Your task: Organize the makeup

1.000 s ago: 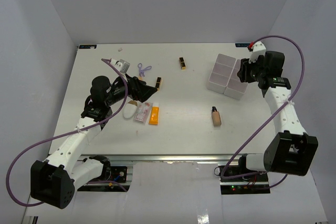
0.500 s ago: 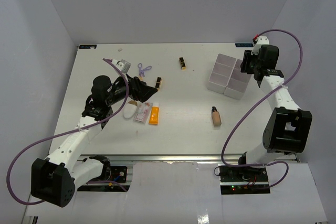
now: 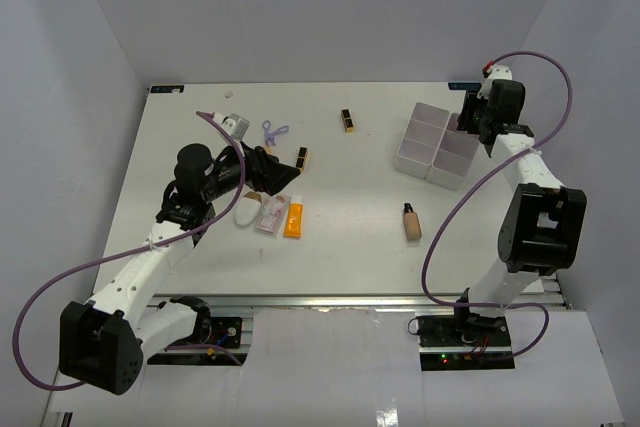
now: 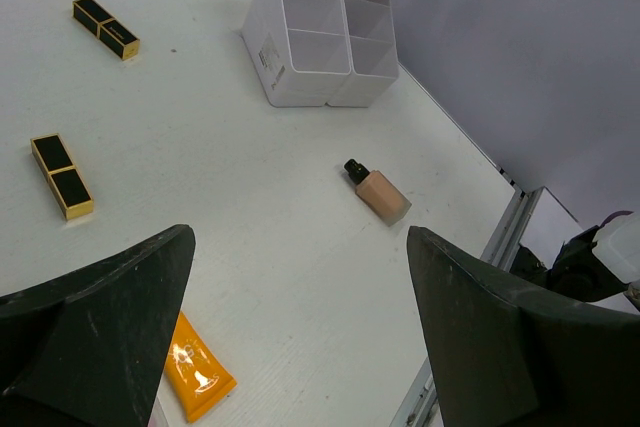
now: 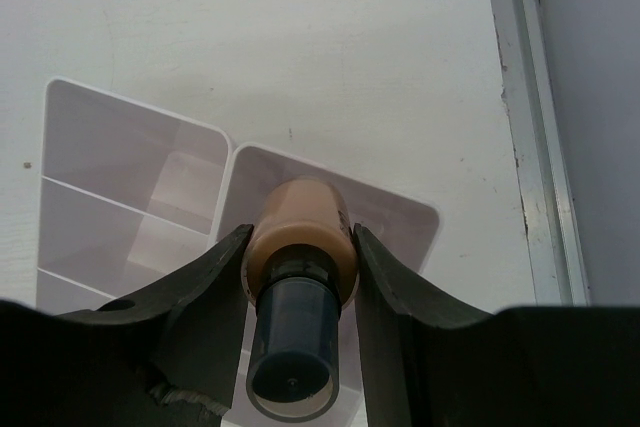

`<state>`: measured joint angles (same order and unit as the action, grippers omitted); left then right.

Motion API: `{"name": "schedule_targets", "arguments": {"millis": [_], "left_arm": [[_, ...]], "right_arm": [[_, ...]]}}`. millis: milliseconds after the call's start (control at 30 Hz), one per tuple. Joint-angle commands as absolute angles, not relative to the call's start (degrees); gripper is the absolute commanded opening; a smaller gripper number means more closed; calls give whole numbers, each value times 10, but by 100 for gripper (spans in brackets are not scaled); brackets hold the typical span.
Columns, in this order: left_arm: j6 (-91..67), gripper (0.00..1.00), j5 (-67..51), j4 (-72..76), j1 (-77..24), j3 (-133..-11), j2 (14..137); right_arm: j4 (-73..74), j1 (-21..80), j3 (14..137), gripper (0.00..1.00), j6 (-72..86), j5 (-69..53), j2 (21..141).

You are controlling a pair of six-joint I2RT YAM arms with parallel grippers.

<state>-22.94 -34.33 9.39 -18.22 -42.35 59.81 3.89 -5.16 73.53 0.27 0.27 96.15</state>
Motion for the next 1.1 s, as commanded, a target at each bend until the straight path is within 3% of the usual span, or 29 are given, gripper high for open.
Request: {"name": "schedule_targets", "arguments": {"millis": [0,300,567,667,800,1067], "left_arm": [[-222,98,-344,94,-185,-427,598],[-221,98,-344,93,-185,-427,599],[-221,98,-343,93,-185,-427,600],[-220,98,-343,93,-185,-427,601],[-220,98,-343,92,-185,-427,601],[-218,98,-342,92,-185,-427,601]], "right_arm": [[-1,-47,770,22,22,6,971],[-1,-45,778,27,35,5,994],[0,-45,778,38,41,-17,1002],[16,-45,779,49,41,-22,1002],[16,-45,778,55,40,-25,1000],[20,-44,779,57,37,-33,995]]}}
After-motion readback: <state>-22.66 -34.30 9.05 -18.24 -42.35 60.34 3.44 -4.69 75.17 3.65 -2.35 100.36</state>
